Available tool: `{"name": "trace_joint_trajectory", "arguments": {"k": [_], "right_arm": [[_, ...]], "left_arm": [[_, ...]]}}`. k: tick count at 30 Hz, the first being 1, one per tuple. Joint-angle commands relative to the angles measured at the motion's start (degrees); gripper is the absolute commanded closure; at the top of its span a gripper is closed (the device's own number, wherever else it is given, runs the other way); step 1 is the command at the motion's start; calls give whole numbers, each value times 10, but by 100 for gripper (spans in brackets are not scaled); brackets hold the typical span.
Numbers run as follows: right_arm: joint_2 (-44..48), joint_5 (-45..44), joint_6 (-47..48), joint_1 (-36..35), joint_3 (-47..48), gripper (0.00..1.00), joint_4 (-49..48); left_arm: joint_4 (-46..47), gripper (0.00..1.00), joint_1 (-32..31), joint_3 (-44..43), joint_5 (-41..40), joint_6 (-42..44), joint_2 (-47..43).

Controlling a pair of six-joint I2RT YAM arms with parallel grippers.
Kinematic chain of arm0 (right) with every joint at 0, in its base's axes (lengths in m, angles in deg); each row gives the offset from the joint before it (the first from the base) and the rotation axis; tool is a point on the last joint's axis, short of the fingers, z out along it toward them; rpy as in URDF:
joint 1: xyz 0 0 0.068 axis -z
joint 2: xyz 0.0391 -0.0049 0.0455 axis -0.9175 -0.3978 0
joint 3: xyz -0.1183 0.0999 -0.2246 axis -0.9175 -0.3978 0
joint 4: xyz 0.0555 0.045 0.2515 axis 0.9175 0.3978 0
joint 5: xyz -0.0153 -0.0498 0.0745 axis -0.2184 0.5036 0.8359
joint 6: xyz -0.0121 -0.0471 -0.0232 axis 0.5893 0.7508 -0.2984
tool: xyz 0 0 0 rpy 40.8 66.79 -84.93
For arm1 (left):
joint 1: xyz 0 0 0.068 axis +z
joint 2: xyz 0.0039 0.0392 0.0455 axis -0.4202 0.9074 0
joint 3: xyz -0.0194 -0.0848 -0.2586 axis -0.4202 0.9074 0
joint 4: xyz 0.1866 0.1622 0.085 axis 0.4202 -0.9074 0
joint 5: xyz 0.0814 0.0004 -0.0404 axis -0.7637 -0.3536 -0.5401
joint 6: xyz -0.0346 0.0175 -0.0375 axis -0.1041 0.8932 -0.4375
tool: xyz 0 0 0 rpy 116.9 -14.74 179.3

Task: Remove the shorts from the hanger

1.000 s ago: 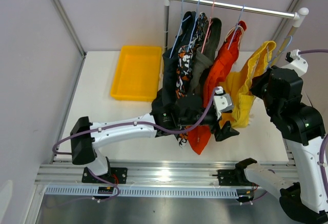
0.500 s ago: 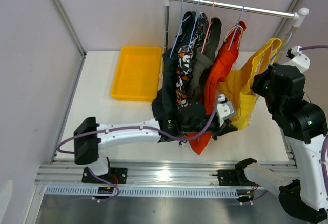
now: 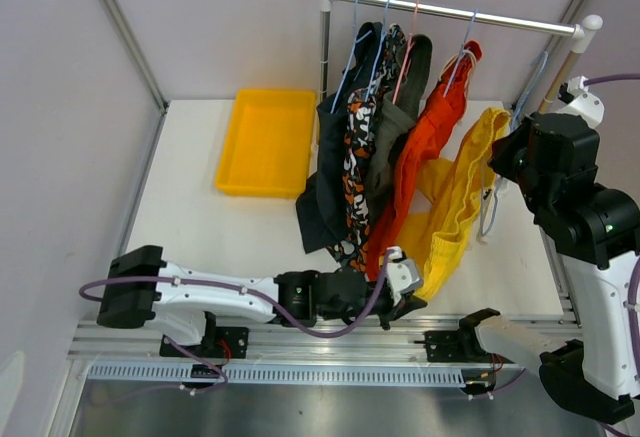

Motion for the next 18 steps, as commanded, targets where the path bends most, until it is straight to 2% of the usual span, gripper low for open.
{"name": "trace_joint_trajectory", "arguments": {"k": [1, 2, 3, 4, 5, 6, 8, 9, 11, 12, 14, 15, 17, 18], "right_arm": [[20, 33, -33, 4, 26, 100, -17], [23, 47, -45, 4, 25, 100, -12], [26, 72, -49, 4, 30, 100, -5], [28, 85, -55, 4, 36, 100, 11], [29, 101, -60, 4, 46, 100, 21], [27, 138, -71, 4, 56, 100, 32], [23, 184, -84, 3, 81, 100, 60], [22, 208, -95, 3, 87, 100, 68], [25, 255, -102, 4, 101, 100, 90], [28, 260, -103, 4, 106, 100, 96], [29, 248, -87, 3, 125, 100, 97], [24, 235, -77, 3, 134, 100, 98], [0, 198, -36, 3, 159, 100, 101], [-11, 187, -25, 4, 165, 100, 99]], "left_arm": [[-34, 100, 10, -95, -76, -9, 57], [-55, 100, 18, -120, -92, -7, 78], [-75, 100, 26, -198, -119, -9, 101], [-98, 100, 36, -227, -129, -14, 146], [-151, 100, 61, -258, -137, -19, 172], [-180, 100, 74, -358, -137, -24, 196], [-254, 100, 116, -433, -134, -40, 276], [-322, 100, 127, -544, -133, -46, 303], [-384, 100, 150, -608, -130, -46, 368], [-435, 100, 152, -672, -134, -47, 382], [-447, 100, 144, -667, -143, -43, 367], [-436, 100, 136, -599, -145, -42, 347], [-380, 100, 98, -538, -178, -41, 293], [-366, 100, 85, -459, -191, -44, 235]]}}
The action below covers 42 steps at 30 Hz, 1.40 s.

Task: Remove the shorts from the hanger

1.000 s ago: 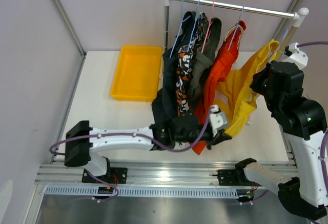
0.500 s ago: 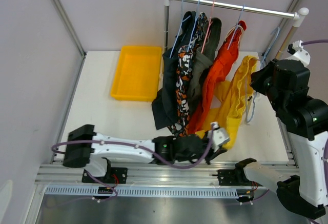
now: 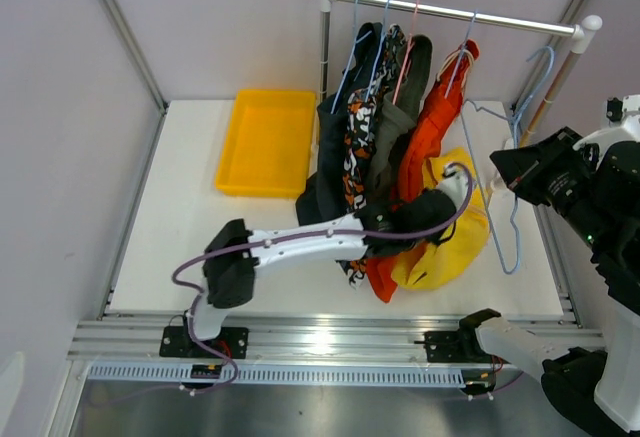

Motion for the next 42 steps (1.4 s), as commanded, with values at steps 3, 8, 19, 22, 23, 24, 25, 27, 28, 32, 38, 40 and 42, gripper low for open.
{"name": "trace_joint_trajectory", "arguments": {"k": [3, 8, 19, 22, 23, 24, 25, 27, 28, 32, 38, 40, 42], "right_arm": [[-87, -59, 80, 1, 66, 100, 1], [-155, -91, 126, 43, 107, 100, -35], [-279, -19, 155, 194, 154, 100, -115], [-296, -8, 151, 211, 166, 100, -119], [-303, -4, 149, 211, 162, 100, -123], [-302, 0, 146, 210, 150, 100, -129], [-299, 7, 142, 211, 135, 100, -137], [-275, 14, 138, 227, 60, 100, -169], [-265, 17, 136, 228, 32, 100, -181], [-216, 35, 128, 243, -91, 100, -221], [-177, 55, 127, 253, -158, 100, -241], [-168, 59, 127, 254, -166, 100, -239], [-157, 63, 126, 254, -175, 100, -235]], "left_arm": [[8, 100, -118, 184, -95, -35, -251], [-101, 100, -153, 226, -139, -55, -424], [-216, 100, 21, 145, -182, 54, -615], [-203, 100, 87, 110, -159, 101, -601], [-202, 100, 101, 99, -156, 122, -582], [-197, 100, 117, 69, -150, 134, -570], [-195, 100, 150, 57, -129, 140, -556], [-191, 100, 193, 5, -104, 165, -514], [-193, 100, 245, -12, -64, 166, -497], [-208, 100, 356, -154, -6, 174, -399], [-178, 100, 459, -294, 50, 178, -269], [-155, 100, 488, -293, 54, 169, -242], [-129, 100, 519, -291, 60, 154, -222]]}}
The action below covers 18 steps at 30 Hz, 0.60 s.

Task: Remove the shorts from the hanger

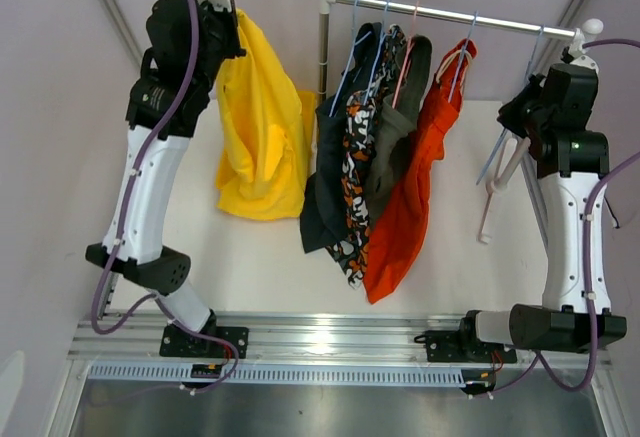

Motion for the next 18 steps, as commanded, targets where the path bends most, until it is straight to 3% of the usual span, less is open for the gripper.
{"name": "trace_joint_trajectory", "arguments": {"k": [1, 3, 4, 6, 7, 8, 10, 11, 12, 13, 17, 18], "right_arm": [[25, 19, -5, 2, -18, 97, 18], [38, 18, 0, 2, -26, 86, 19], [42, 15, 2, 2, -31, 55, 22], [55, 4, 8, 2, -36, 24, 23], [59, -2, 8, 2, -38, 1, 23], [63, -11, 8, 2, -38, 1, 24], [69, -17, 6, 3, -31, 0, 29], [70, -23, 5, 3, -27, 1, 30], [72, -23, 5, 3, -22, 1, 35], [73, -24, 0, 3, -17, 1, 38], [101, -20, -12, 3, 20, 1, 35], [107, -14, -16, 3, 24, 1, 23]], "left_arm": [[87, 100, 47, -26, 27, -9, 33], [102, 100, 70, -20, 24, -14, 57], [107, 100, 75, -10, 23, -31, 82], [114, 100, 87, 0, 17, -42, 109], [116, 99, 89, 4, 15, -45, 122], [116, 96, 91, 15, 14, -47, 149], [116, 64, 93, 17, 16, -60, 178], [116, 47, 92, 18, 22, -63, 201], [109, 12, 93, 14, 32, -68, 212], [97, 1, 93, 8, 48, -73, 221], [51, 1, 92, 4, 90, -99, 209], [59, 1, 89, 71, 95, -102, 165]]}}
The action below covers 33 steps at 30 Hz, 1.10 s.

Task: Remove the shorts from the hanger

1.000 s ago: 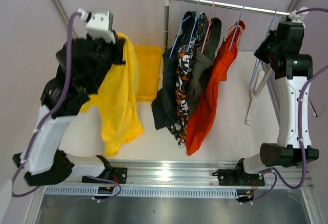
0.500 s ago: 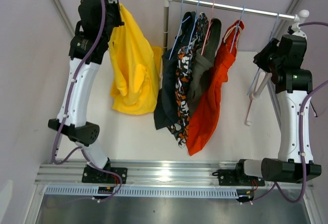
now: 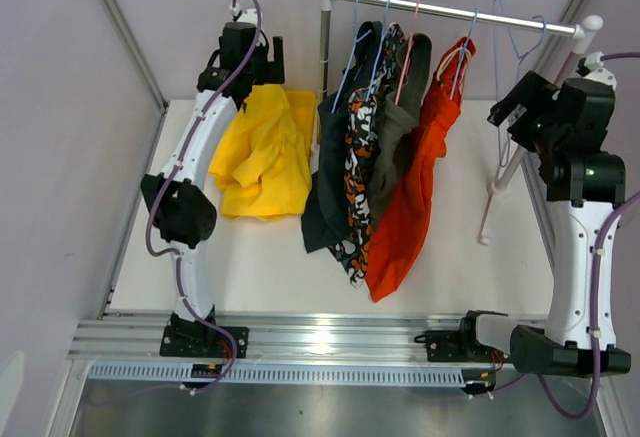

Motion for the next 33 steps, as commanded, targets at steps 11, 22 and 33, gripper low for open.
{"name": "trace_joint_trajectory", "arguments": {"k": [11, 22, 33], "right_arm": [[-36, 54, -31, -106, 116, 3, -86], [-138, -29, -28, -141, 146, 18, -100], [-167, -45, -24, -142, 120, 47, -125]], "left_arm": [[119, 1, -22, 438, 98, -51, -422], [90, 1, -30, 589, 146, -54, -613], [92, 1, -30, 667, 151, -38, -673]]}}
